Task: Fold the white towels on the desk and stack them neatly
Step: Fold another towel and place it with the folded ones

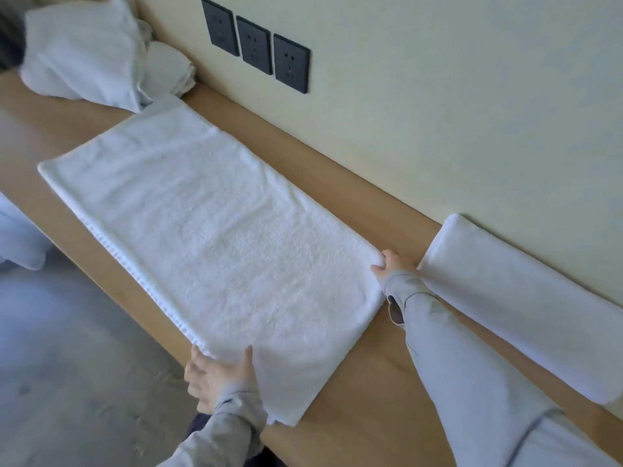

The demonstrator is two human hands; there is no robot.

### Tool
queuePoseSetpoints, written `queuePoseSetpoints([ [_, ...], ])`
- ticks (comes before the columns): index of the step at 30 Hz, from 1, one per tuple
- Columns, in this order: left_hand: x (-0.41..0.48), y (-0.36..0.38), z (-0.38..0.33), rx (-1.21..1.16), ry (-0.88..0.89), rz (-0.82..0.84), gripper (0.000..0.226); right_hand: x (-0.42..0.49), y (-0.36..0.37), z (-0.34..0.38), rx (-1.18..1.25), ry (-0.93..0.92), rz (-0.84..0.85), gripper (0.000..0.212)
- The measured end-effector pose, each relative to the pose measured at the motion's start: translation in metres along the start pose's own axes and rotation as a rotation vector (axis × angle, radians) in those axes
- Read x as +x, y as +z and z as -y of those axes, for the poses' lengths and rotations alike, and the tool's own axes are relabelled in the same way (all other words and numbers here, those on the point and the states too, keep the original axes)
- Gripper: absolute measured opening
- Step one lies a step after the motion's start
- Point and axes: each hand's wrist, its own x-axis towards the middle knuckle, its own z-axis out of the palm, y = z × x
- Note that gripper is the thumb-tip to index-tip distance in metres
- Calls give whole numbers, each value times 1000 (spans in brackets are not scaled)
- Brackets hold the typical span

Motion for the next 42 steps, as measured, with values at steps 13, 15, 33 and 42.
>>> queuePoseSetpoints([
  [13, -18, 23, 47, -403, -492, 336, 63, 19, -21, -11, 300, 95, 235, 55],
  [15, -22, 18, 46, -493, -462, 351, 58, 20, -22, -15, 350, 61, 200, 52],
  [33, -17, -117, -59, -921, -216, 371, 10, -10, -123, 63, 1100, -262, 67, 8],
  [42, 60, -183, -117, -1149, -363, 557, 19, -4, -171, 181, 1387, -429, 214, 12],
])
